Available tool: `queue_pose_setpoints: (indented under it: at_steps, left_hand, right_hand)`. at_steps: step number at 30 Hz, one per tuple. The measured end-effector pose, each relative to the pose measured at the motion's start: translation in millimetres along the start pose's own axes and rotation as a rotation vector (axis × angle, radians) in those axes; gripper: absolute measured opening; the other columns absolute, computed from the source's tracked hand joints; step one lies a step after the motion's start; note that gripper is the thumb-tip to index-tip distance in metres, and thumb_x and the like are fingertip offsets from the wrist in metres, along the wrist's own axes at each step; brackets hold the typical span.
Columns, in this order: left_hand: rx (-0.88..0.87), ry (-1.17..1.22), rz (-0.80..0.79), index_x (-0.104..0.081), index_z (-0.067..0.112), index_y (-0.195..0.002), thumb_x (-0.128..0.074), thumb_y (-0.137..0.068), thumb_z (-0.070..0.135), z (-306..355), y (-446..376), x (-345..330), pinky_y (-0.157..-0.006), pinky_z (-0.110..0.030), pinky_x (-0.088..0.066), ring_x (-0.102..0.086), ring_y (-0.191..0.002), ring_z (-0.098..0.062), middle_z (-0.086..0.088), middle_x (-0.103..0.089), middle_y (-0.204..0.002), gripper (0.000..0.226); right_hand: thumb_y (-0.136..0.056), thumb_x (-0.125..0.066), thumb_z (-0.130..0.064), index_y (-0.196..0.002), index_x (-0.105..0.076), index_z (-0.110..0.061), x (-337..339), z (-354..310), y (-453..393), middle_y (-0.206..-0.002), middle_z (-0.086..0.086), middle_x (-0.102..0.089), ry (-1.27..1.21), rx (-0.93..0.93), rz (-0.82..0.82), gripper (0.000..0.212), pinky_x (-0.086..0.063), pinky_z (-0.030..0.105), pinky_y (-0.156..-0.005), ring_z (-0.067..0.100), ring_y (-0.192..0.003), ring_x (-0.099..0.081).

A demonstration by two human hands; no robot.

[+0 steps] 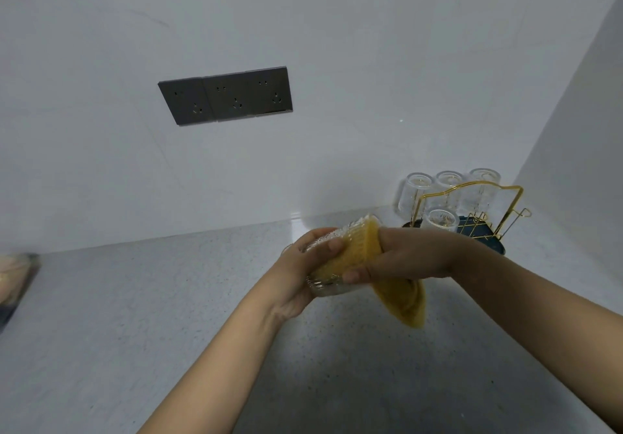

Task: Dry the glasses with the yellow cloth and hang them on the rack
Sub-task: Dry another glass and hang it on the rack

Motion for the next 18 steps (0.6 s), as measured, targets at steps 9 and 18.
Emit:
queue_pose_setpoints:
  at_steps: [9, 18]
  left_hand:
    - [0.019, -0.025, 0.146, -0.049, 0.026, -0.132, -0.072, -0.076, 0.05, -17.6, 7.9, 6.1, -0.07, -0.044, -0.059, -0.066, -0.104, -0.031, -0.011, -0.056, -0.13, 0.065]
    - [-0.194, -0.085, 0.188, -0.052, 0.019, -0.116, -0.068, -0.075, 0.049, -10.0, 9.9, -3.0, -0.056, -0.036, -0.056, -0.071, -0.078, -0.023, -0.01, -0.064, -0.104, 0.054]
  right_hand:
    - [-0.087, -0.056, -0.012, -0.105, -0.059, -0.009, -4.6, 20.6, -7.6, -0.097, 0.002, -0.065, -0.361, 0.021, 0.123, 0.018, -0.053, 0.013, -0.068, 0.006, -0.082, -0.063]
    - [-0.087, -0.055, -0.021, -0.112, -0.058, -0.012, -14.0, 12.1, -5.0, -0.1, 0.009, -0.065, -0.316, 0.043, 0.058, 0.027, -0.053, 0.013, -0.07, 0.004, -0.079, -0.064]
Point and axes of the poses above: each hand's wrist, its own y-axis away from the middle knuckle, its own x-axis out of the back of the hand, z = x × y, the point moved 5 cm from there along -y, towards the middle knuckle
